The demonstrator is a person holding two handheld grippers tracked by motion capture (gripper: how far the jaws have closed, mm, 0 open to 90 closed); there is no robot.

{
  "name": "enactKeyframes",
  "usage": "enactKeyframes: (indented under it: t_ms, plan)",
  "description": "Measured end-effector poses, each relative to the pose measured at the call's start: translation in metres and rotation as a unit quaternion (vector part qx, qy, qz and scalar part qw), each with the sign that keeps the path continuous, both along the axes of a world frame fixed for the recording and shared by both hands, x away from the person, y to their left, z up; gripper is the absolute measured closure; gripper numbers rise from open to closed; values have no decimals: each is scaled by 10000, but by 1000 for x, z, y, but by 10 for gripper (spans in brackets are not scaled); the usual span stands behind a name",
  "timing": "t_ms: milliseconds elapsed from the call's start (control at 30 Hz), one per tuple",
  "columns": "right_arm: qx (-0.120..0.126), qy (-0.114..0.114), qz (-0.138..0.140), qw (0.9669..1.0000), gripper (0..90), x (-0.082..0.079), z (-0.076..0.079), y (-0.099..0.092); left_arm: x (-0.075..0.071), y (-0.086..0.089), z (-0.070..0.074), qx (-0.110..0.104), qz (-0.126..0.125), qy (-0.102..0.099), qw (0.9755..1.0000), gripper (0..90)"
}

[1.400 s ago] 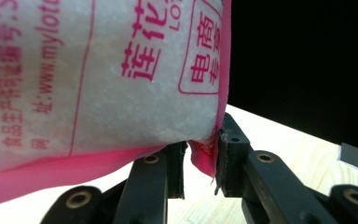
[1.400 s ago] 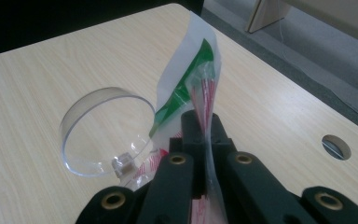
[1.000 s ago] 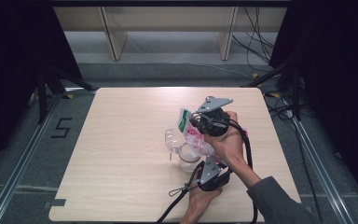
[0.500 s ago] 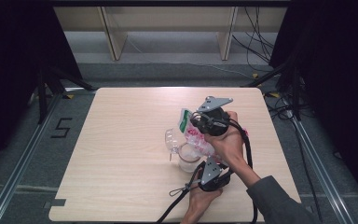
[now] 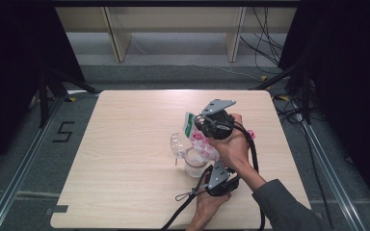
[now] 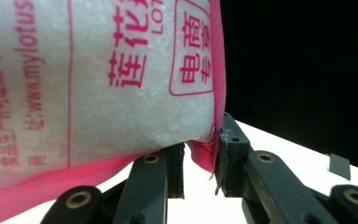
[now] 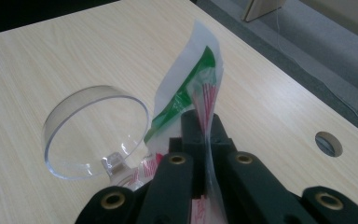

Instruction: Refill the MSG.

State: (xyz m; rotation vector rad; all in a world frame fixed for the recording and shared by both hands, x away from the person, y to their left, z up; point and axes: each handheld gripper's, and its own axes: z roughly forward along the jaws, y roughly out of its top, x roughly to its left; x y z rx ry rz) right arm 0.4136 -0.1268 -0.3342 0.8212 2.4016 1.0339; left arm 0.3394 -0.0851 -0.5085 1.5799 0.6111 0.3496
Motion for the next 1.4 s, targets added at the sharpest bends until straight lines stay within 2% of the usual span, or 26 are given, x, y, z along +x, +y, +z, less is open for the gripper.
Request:
enactKeyframes:
  t_ms: [33, 100, 133, 267, 333, 400, 567, 600, 667, 700, 800, 1133, 1200, 1233, 1300, 1333, 1400]
  plan:
    - [-41, -68, 84, 9999, 900, 1, 0, 1, 0, 0, 0, -14, 13, -27, 10000, 752]
    - [-18, 14, -22, 10000, 900, 0, 1, 1, 0, 0, 1, 1, 24, -29, 10000, 752]
    - [-25, -13, 19, 10000, 900, 1, 1, 2, 0, 1, 1, 48, -1, -5, 10000, 753]
    - [-78, -8, -13, 10000, 900, 3, -2, 4, 1, -1, 1, 14, 7, -3, 10000, 752]
    - [-132, -55, 61, 9999, 900, 5, -3, 5, 2, -1, 2, -10, -9, 16, 10000, 752]
    - [-117, 55, -22, 9999, 900, 5, -2, 5, 2, -1, 2, -12, -21, 1, 10000, 752]
    - [-142, 53, -26, 9999, 900, 6, -2, 6, 2, -2, 3, -17, -30, 4, 10000, 752]
    - [-207, -69, 39, 9998, 900, 7, -3, 6, 2, -2, 4, -19, -27, 7, 10000, 752]
    - [-216, -79, 30, 9997, 900, 7, -3, 6, 2, -2, 4, -22, -16, -3, 10000, 752]
    - [-144, 11, -32, 9999, 900, 7, -2, 6, 2, -2, 4, -22, -6, -6, 10000, 753]
    - [-166, 52, -27, 9998, 900, 7, -2, 6, 2, -2, 4, -29, -38, 6, 10000, 752]
    - [-151, 45, -31, 9999, 900, 7, -2, 9, 2, -2, 5, -29, -4, -28, 10000, 753]
    - [-229, -20, 79, 9997, 900, 8, -2, 9, 2, -2, 5, -27, 0, -28, 10000, 752]
    - [-170, 74, -27, 9998, 900, 7, -1, 9, 3, -2, 5, -34, -1, -34, 10000, 753]
    - [-172, 52, -2, 9998, 900, 8, -1, 9, 3, -1, 5, -27, -11, -32, 10000, 753]
    - [-230, -42, 38, 9997, 900, 9, -3, 10, 3, -1, 4, -32, -26, -21, 10000, 753]
    - [-270, 5, 84, 9996, 900, 9, -3, 11, 3, -5, 4, -244, -27, 42, 9997, 753]
